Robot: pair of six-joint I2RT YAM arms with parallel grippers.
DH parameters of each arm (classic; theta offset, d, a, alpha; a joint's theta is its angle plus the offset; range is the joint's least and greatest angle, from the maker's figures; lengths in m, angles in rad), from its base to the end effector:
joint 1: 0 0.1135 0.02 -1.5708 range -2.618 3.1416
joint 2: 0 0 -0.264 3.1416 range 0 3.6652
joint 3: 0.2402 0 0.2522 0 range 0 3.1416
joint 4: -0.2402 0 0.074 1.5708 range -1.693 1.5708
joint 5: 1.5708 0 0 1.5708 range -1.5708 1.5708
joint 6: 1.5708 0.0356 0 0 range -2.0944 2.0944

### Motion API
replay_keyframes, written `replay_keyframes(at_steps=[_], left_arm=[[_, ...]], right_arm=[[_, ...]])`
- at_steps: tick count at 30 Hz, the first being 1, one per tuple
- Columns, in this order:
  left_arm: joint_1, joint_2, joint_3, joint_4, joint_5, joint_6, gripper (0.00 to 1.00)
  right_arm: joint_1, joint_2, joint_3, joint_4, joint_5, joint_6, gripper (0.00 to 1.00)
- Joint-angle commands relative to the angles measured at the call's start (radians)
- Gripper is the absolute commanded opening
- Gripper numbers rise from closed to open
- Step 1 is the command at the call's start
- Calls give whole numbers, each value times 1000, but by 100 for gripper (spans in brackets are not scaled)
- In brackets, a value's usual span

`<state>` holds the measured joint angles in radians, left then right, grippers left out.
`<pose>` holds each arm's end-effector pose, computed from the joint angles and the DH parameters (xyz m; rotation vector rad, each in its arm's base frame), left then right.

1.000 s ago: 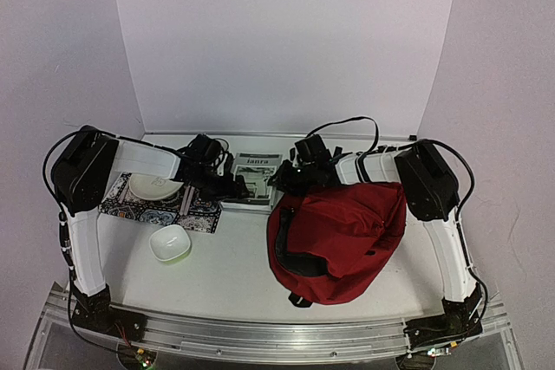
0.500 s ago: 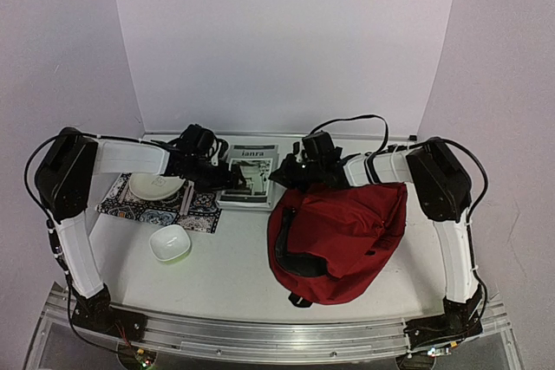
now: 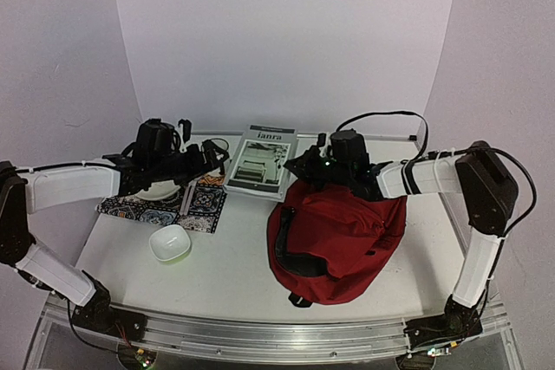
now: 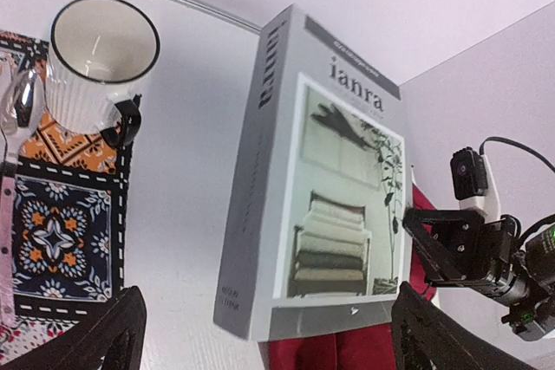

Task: Pack the student bag
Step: Pass from the right arm to the left

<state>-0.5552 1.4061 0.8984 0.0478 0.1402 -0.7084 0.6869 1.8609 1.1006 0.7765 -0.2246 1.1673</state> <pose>0.2675 -0.1718 0.2588 -0.0713 2.1557 -0.9119 0.3221 0.2744 0.2429 0.2272 1.7921 1.5805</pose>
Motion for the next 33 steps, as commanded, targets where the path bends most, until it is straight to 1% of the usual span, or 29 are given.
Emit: replay_keyframes(at_steps=[1,4,6,9,12,15,18,26,31,33], left_arm=[[1,-18,-96,194,100,-167,100],[0,-31,-169,330,167,-253,100],[-5,-46,-227,442,194,-323,100],[-21,-59,-290,568,194,-396,100],[-46,-48,-316,667,183,-458,99],[-71,-33,-329,721,155,-500,99],[-93,-29,-338,757,104,-518,100],[-100,-18,-367,854,-4,-564,99],[-98,42,-388,980,-32,-616,93],[-98,77,-394,1065,-32,-628,90]], right_arm=[[15,-95,-104,277,89,111,0],[30,-117,-149,360,121,142,0],[45,-133,-167,382,153,144,0],[70,-152,-183,416,203,140,0],[100,-154,-187,449,251,142,0],[121,-143,-177,487,271,157,0],[134,-129,-158,518,261,172,0],[165,-135,-154,547,266,167,0],[176,-138,-161,566,264,180,0],[177,-138,-164,576,263,185,0]])
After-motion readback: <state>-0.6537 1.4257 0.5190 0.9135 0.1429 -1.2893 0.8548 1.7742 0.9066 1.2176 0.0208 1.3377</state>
